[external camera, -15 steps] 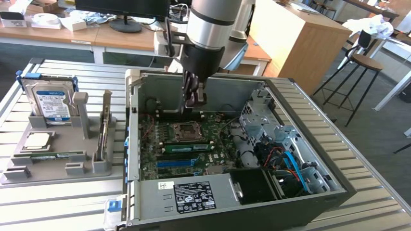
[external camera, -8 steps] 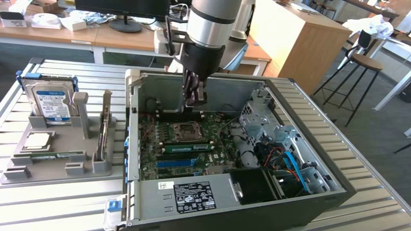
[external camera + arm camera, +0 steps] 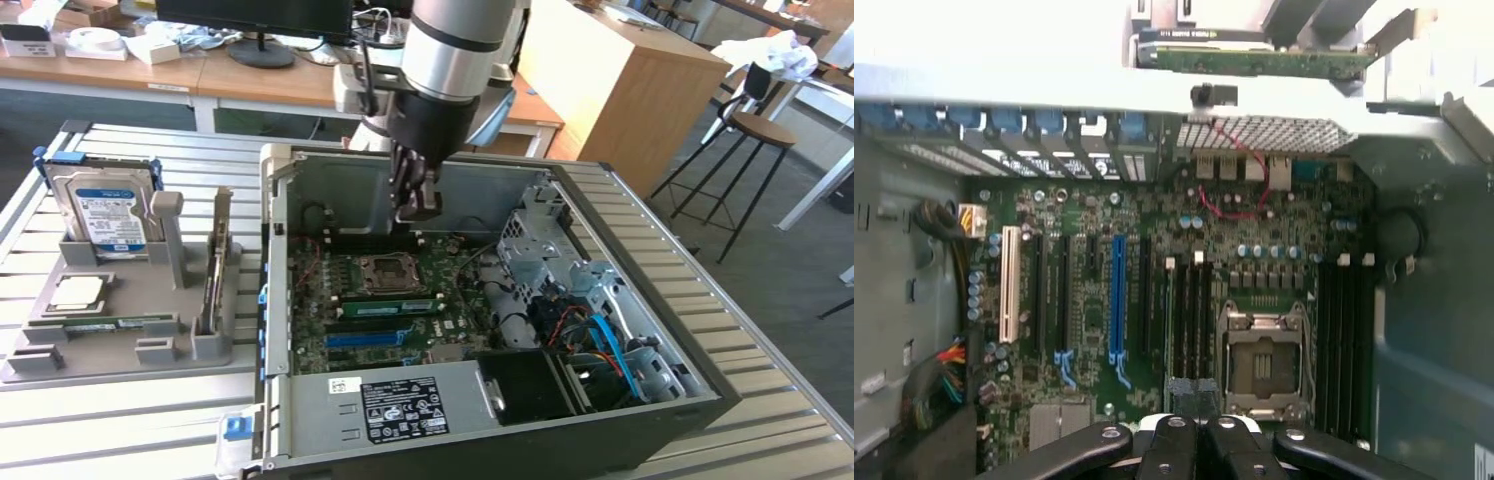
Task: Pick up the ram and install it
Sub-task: 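Press down the ram until it locks into place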
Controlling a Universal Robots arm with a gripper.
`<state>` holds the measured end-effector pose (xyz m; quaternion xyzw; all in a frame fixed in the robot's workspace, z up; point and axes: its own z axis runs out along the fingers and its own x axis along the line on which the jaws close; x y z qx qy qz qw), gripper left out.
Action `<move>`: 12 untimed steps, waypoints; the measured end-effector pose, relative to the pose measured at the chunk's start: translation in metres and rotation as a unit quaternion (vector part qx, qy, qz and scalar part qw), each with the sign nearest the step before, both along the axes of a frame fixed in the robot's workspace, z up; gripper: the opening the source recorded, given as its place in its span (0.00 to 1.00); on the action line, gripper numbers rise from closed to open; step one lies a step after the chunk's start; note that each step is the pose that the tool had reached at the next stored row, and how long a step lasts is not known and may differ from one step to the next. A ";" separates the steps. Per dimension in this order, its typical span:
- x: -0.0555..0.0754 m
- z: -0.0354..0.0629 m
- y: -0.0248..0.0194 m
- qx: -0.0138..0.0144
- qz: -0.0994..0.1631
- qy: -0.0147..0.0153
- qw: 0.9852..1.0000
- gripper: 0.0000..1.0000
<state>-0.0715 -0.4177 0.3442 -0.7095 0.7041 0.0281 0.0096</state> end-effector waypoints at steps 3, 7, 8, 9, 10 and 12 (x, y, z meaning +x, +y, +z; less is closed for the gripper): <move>0.008 0.0000 0.0000 0.000 0.000 0.000 1.000 0.10; 0.018 0.0000 0.0000 0.000 0.000 0.000 1.000 0.10; 0.021 0.0000 0.0000 0.000 0.000 0.000 1.000 0.10; 0.023 0.0000 -0.0001 0.000 0.000 0.000 1.000 0.10; 0.025 0.0000 -0.0001 0.000 0.000 0.000 1.000 0.10; 0.026 0.0000 -0.0001 0.000 0.000 0.000 1.000 0.10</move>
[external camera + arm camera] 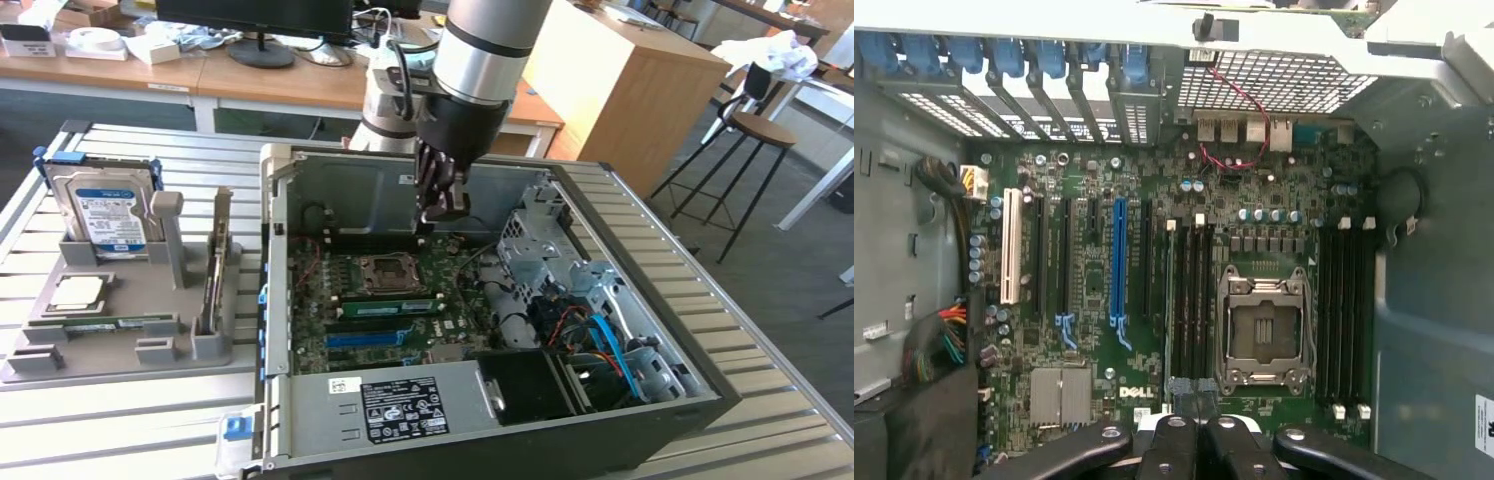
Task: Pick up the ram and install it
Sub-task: 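Press down the ram until it locks into place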
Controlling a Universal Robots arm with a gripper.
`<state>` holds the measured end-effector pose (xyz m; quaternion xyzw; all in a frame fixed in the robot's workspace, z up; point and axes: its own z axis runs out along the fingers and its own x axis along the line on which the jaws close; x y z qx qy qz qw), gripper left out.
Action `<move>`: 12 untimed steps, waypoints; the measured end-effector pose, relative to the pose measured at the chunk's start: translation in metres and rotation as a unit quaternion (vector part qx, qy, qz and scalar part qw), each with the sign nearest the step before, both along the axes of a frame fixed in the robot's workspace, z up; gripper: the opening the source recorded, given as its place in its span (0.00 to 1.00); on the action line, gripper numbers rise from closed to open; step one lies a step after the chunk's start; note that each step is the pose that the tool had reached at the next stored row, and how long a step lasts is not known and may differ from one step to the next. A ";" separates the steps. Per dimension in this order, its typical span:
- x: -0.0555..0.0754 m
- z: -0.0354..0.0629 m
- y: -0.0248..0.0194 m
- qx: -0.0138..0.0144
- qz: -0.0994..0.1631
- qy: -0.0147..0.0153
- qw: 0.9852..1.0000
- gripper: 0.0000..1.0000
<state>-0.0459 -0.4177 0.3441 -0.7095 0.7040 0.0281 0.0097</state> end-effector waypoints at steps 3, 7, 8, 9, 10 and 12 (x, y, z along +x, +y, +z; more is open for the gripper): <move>0.000 0.0000 0.0000 0.000 0.000 0.000 1.000 0.10; 0.000 0.0000 0.0000 0.000 0.000 0.000 1.000 0.10; 0.000 0.0000 0.0000 0.000 0.000 0.000 1.000 0.10; 0.000 0.0000 0.0000 0.000 0.000 0.000 1.000 0.10; 0.000 0.0000 0.0001 0.000 0.000 0.000 1.000 0.10; 0.000 0.0000 0.0000 0.000 0.000 0.000 1.000 0.10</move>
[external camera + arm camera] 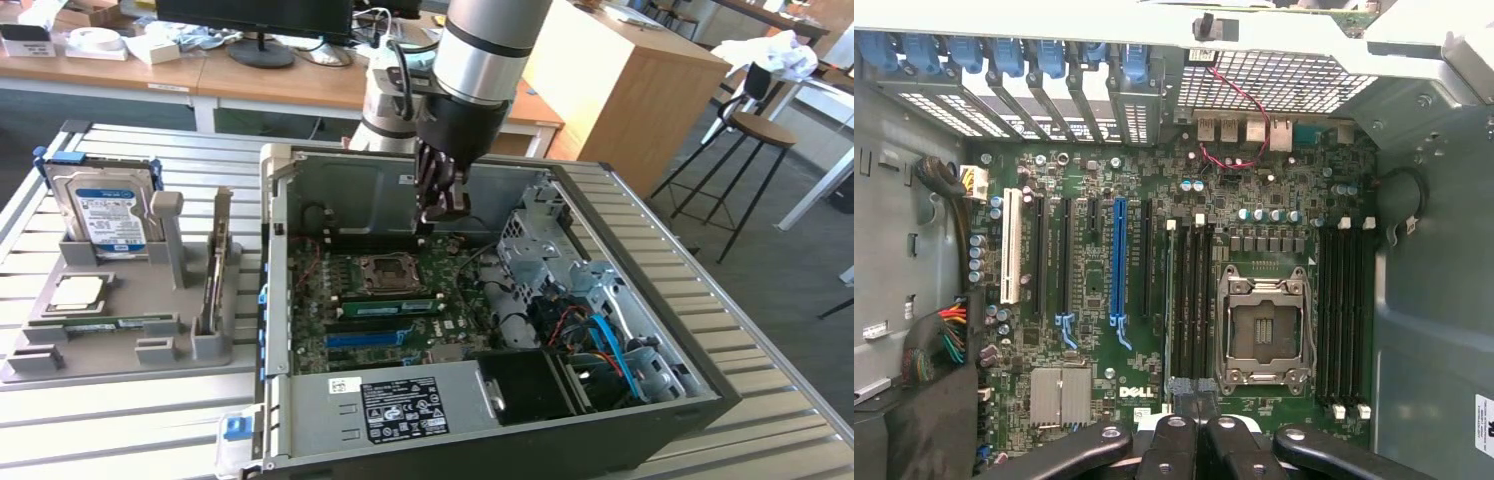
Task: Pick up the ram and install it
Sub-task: 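Press down the ram until it locks into place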
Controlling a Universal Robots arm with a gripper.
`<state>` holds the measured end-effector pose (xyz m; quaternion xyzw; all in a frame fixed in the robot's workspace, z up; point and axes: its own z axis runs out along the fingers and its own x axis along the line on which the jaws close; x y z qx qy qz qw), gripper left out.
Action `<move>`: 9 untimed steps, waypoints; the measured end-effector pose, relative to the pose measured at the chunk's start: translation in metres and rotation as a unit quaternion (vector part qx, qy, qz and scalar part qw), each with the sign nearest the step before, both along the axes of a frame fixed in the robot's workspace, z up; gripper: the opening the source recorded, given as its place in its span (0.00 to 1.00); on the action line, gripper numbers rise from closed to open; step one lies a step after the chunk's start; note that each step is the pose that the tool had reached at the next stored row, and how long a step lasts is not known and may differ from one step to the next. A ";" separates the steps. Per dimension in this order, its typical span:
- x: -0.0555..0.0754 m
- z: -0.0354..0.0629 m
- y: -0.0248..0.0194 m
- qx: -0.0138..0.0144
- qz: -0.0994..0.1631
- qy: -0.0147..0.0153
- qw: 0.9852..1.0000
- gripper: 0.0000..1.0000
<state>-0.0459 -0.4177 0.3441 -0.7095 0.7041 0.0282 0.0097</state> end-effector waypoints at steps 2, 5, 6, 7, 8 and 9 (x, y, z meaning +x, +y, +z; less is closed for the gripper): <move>0.000 0.0000 0.0000 0.000 0.000 0.000 1.000 0.10; 0.000 -0.0003 0.0000 0.000 -0.015 0.000 1.000 0.10; 0.000 -0.0005 0.0000 0.000 -0.023 0.000 1.000 0.10; 0.000 -0.0007 0.0000 0.000 -0.032 0.000 0.999 0.10; 0.000 -0.0010 0.0000 0.000 -0.041 0.000 0.999 0.10; 0.000 -0.0013 0.0000 0.000 -0.050 0.000 0.999 0.10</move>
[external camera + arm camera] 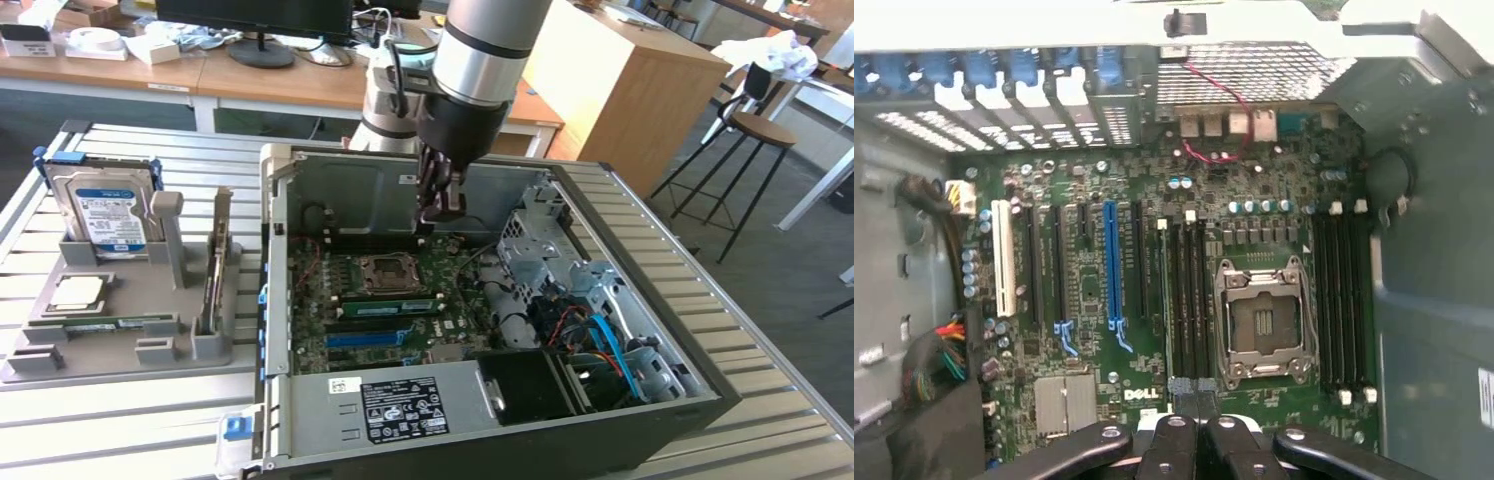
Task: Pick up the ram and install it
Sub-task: 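Press down the ram until it locks into place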
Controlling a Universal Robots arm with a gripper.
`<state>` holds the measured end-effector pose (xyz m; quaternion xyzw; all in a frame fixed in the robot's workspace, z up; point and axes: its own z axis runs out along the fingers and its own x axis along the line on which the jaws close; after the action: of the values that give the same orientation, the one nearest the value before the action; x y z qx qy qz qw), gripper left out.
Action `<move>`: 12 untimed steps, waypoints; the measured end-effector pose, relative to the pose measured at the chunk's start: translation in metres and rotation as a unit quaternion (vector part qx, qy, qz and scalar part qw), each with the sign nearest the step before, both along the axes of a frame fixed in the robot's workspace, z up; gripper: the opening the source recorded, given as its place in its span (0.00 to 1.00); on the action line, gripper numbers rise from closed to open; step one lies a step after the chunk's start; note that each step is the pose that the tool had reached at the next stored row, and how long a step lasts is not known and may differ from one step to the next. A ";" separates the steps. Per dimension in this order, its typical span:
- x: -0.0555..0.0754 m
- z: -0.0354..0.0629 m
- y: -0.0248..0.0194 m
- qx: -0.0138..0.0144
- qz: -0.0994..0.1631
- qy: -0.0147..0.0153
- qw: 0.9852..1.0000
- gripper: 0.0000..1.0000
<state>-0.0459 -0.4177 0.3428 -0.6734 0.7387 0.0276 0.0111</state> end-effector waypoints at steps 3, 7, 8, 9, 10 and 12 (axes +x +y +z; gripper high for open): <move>0.000 -0.0009 0.0000 0.000 -0.027 0.000 1.000 0.10; 0.000 -0.0022 0.0000 0.000 -0.064 0.000 0.998 0.10; 0.000 -0.0024 0.0000 0.000 -0.073 0.000 0.997 0.10; 0.000 -0.0027 0.0000 0.000 -0.082 0.000 0.997 0.10; 0.000 -0.0029 0.0000 0.000 -0.090 0.000 0.996 0.10; 0.000 -0.0034 0.0000 0.000 -0.108 0.000 0.994 0.10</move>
<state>-0.0459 -0.4177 0.3395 -0.5898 0.8070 0.0263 0.0140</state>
